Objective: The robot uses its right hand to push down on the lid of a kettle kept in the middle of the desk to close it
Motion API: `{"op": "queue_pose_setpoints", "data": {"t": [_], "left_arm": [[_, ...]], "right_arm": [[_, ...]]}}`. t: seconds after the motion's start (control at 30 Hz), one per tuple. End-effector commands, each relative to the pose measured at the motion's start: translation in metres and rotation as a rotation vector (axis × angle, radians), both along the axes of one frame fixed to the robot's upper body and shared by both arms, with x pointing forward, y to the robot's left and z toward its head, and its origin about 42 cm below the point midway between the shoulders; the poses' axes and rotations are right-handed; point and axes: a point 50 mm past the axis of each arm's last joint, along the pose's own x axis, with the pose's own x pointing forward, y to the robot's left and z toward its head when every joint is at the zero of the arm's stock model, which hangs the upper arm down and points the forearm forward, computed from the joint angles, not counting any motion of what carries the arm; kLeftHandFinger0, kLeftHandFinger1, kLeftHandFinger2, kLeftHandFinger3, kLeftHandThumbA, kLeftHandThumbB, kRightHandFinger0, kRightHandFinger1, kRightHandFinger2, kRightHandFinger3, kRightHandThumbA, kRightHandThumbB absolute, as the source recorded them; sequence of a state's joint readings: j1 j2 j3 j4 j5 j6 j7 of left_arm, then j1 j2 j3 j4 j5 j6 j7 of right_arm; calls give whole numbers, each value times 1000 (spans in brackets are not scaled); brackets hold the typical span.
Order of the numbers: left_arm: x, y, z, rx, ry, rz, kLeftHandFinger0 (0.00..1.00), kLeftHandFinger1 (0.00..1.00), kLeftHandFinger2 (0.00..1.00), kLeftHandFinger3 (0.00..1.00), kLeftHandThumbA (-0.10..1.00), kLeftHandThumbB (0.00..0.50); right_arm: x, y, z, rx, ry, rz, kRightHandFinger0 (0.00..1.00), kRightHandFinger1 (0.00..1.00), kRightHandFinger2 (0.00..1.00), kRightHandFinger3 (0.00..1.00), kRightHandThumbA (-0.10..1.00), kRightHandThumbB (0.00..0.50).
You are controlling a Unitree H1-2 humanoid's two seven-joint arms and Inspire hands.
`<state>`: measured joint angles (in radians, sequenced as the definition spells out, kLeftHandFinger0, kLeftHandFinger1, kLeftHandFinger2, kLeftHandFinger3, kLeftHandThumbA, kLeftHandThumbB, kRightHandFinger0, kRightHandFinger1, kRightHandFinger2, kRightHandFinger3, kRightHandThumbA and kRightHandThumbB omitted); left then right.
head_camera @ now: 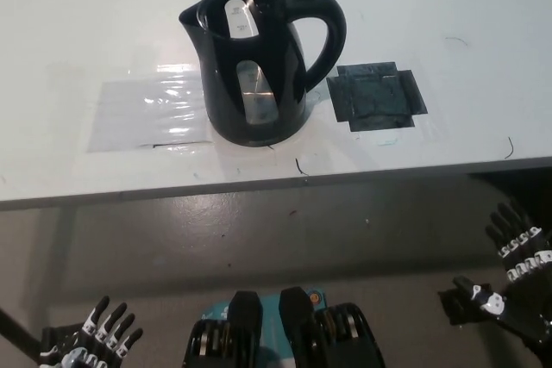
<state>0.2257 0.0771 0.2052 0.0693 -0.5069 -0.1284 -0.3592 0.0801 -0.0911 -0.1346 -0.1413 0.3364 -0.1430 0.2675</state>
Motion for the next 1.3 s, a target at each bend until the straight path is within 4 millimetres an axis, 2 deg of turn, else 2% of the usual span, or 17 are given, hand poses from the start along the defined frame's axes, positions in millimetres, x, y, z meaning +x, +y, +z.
{"op": "queue_pose_setpoints", "data": {"t": [0.0, 0.03, 0.07, 0.1, 0.13, 0.2, 0.3, 0.47, 0.6, 0.63, 0.7, 0.87, 0.93, 1.07, 1.17, 1.2, 1.27], "left_arm": [[-4, 11, 9, 0, -71, -16, 1000, 1000, 1000, 1000, 1000, 491], [-5, 11, 10, 7, -69, -12, 1000, 1000, 1000, 1000, 1000, 496], [-6, 13, 10, 9, -68, -9, 1000, 1000, 1000, 1000, 1000, 496], [-6, 14, 10, 7, -71, -11, 1000, 1000, 1000, 1000, 1000, 488], [-6, 14, 10, 6, -71, -11, 1000, 1000, 1000, 1000, 1000, 488], [-6, 14, 9, -2, -69, -11, 1000, 1000, 1000, 1000, 1000, 483], [-9, 14, 6, -6, -62, -14, 1000, 1000, 1000, 1000, 1000, 476], [-11, 13, 4, 3, -57, -19, 1000, 1000, 1000, 1000, 1000, 490], [-6, 7, 2, 29, -52, -26, 1000, 1000, 1000, 1000, 1000, 491], [-6, 7, 2, 28, -52, -27, 1000, 1000, 1000, 1000, 1000, 491], [-5, 6, 0, 6, -53, -36, 1000, 1000, 1000, 1000, 1000, 484], [-5, 5, 0, 3, -50, -51, 1000, 1000, 1000, 1000, 1000, 485], [-5, 5, 2, -1, -53, -58, 1000, 1000, 1000, 1000, 1000, 479], [-5, 4, 2, 15, -51, -64, 1000, 1000, 1000, 1000, 1000, 473], [-5, 2, 1, 22, -51, -68, 1000, 1000, 1000, 1000, 1000, 468], [-6, 2, 1, 19, -50, -74, 1000, 1000, 1000, 1000, 1000, 466], [-7, 1, 1, 24, -47, -75, 1000, 1000, 1000, 1000, 1000, 462]], "right_arm": [[-24, 20, 96, 24, -217, 61, 1000, 1000, 1000, 1000, 1000, 290], [-28, 26, 124, 15, -258, 74, 1000, 1000, 1000, 1000, 1000, 297], [-28, 29, 127, 16, -259, 77, 1000, 1000, 1000, 1000, 1000, 298], [-30, 36, 156, 15, -315, 114, 1000, 1000, 1000, 1000, 1000, 283], [-31, 37, 160, 14, -319, 118, 1000, 1000, 1000, 1000, 1000, 282], [-26, 48, 203, -13, -442, 140, 1000, 1000, 1000, 1000, 1000, 293], [-16, 62, 237, -6, -512, 161, 1000, 1000, 1000, 1000, 1000, 325], [28, 96, 289, 8, -611, 203, 1000, 1000, 1000, 1000, 1000, 261], [70, 138, 322, -14, -593, 248, 1000, 1000, 1000, 1000, 1000, 158], [70, 137, 323, -15, -592, 247, 1000, 1000, 1000, 1000, 1000, 156], [99, 164, 332, -56, -546, 238, 1000, 1000, 1000, 1000, 1000, 128], [137, 191, 332, -134, -442, 209, 1000, 1000, 1000, 1000, 1000, 172], [156, 207, 327, -116, -359, 234, 1000, 1000, 1000, 1000, 1000, 228], [184, 229, 324, -130, -276, 202, 1000, 1000, 1000, 1000, 1000, 241], [194, 232, 321, -181, -291, 154, 1000, 1000, 1000, 1000, 1000, 227], [219, 239, 315, -235, -235, 110, 1000, 1000, 1000, 1000, 1000, 266], [230, 238, 307, -249, -191, 82, 1000, 1000, 1000, 1000, 1000, 271]]}}
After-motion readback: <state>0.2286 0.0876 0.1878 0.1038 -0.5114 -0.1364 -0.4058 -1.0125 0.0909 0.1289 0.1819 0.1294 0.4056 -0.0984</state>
